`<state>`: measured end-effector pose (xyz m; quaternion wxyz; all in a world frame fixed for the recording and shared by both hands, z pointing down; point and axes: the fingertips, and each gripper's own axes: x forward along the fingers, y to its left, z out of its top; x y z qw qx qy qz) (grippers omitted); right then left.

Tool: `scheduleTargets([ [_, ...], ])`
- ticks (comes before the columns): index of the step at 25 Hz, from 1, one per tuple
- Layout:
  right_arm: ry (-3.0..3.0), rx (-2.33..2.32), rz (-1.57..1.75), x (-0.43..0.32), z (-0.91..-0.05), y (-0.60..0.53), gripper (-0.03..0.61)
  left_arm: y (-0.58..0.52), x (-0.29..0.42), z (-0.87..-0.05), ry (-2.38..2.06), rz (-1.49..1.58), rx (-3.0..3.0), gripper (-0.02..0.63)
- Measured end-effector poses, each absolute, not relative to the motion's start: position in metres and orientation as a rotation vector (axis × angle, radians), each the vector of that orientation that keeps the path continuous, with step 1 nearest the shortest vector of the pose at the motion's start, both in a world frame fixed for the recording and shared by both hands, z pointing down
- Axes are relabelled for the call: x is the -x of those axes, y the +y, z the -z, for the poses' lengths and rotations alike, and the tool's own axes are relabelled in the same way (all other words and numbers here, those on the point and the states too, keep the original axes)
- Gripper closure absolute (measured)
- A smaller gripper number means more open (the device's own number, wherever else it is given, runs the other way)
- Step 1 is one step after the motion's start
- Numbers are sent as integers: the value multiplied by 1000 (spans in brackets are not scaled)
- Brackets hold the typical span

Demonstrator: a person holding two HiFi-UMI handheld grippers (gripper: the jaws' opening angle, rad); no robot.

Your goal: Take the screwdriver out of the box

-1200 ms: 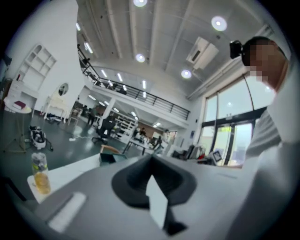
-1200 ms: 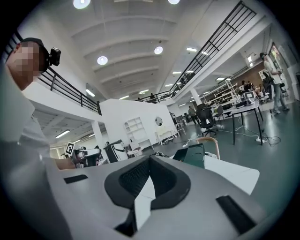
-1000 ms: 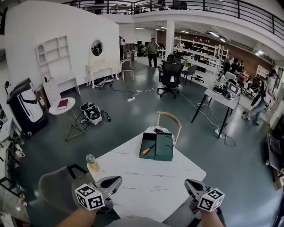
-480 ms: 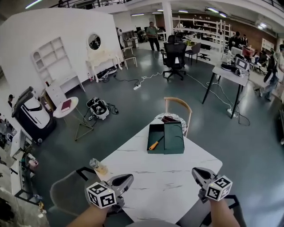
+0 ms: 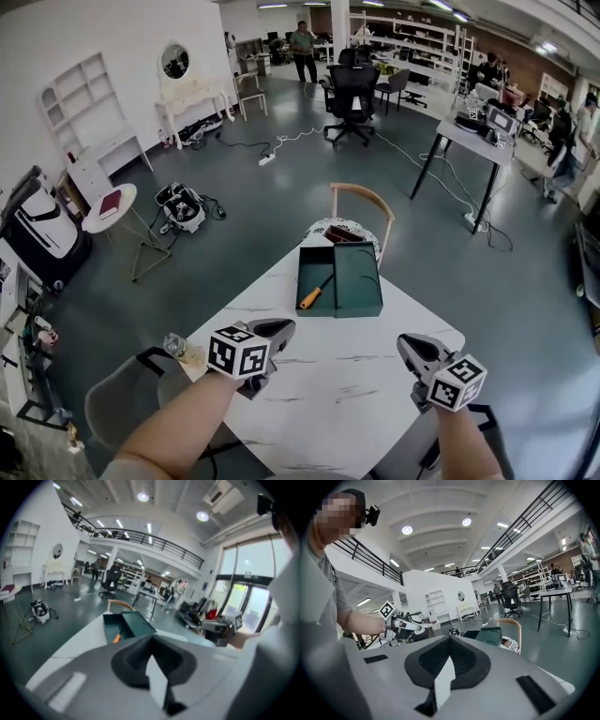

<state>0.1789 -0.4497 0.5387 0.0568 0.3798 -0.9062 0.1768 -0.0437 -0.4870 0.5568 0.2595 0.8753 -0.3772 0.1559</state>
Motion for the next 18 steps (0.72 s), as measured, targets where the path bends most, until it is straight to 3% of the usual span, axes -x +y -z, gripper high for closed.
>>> scheduleTargets([
  [15, -2755, -1118, -507, -166, -575, -540, 572, -619, 19, -639, -1047, -804, -2289, 606],
  [18, -2758, -1120, -502, -163, -582, -562, 572, -640, 10, -660, -1006, -911, -2266, 576],
])
